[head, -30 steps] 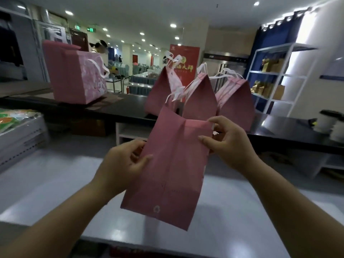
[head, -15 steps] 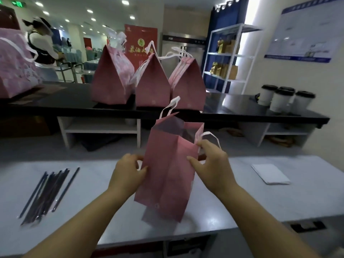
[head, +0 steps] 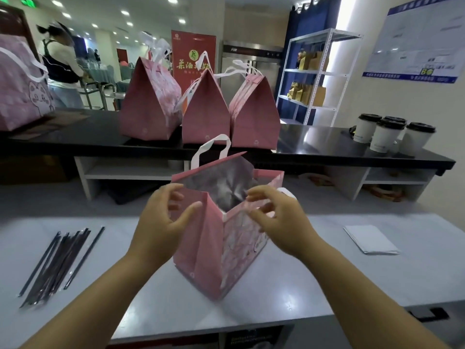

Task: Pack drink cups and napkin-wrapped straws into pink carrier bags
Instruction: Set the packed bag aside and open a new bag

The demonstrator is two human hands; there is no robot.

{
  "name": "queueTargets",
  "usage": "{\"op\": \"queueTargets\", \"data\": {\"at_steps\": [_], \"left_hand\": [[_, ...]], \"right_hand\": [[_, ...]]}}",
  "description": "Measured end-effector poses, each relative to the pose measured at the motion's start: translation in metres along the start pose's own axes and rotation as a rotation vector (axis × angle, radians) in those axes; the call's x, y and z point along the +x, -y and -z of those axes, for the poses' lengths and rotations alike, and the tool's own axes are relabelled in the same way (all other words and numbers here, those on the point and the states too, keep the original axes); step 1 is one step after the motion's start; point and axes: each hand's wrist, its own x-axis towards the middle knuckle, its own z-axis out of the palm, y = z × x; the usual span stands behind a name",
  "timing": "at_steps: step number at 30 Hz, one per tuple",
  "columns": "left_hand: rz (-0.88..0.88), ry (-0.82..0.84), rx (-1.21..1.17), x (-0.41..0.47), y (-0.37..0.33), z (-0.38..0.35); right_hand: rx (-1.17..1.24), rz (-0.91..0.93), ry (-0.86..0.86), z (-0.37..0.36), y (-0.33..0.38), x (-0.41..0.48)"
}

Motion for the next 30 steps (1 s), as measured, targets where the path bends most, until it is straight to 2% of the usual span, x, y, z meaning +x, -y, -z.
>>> {"op": "queueTargets", "data": {"at_steps": [3, 5, 6, 8, 10, 11, 14, 18, 24, 30], "left_hand": [[-0.173, 0.172, 0.139, -0.001, -0.014, -0.005], [-0.230, 0.289, 0.272, 0.001, -0.021, -0.012], [-0.239, 0.340, 0.334, 0.001, -0.022, -0.016], [-0.256, 0.407, 0.418, 0.002, -0.019, -0.022], [-0.293, 0.414, 0.425, 0.005, -0.012, -0.025], [-0.309, 0.403, 0.410, 0.007, -0.009, -0.024], [-0.316, 0.351, 0.383, 0.022, 0.001, -0.021], [-0.310, 0.325, 0.398, 0.053, 0.014, -0.010], [-0.316, 0.335, 0.373, 0.082, 0.019, 0.007], [-0.396, 0.337, 0.276, 0.107, -0.007, 0.003]], "right_hand": [[-0.186, 0.064, -0.166, 0.016, -0.015, 0.018], [-0.337, 0.086, -0.180, 0.025, -0.026, 0.032], [-0.417, 0.067, -0.122, 0.028, -0.033, 0.038], [-0.567, -0.048, 0.122, 0.032, -0.045, 0.048], [-0.658, -0.169, 0.313, 0.034, -0.052, 0.053], [-0.667, -0.194, 0.325, 0.035, -0.054, 0.054], [-0.646, -0.154, 0.194, 0.040, -0.052, 0.057], [-0.650, -0.127, 0.229, 0.048, -0.041, 0.061], [-0.455, -0.083, 0.227, 0.048, -0.032, 0.067], [-0.289, 0.013, 0.053, 0.055, -0.038, 0.080]]}}
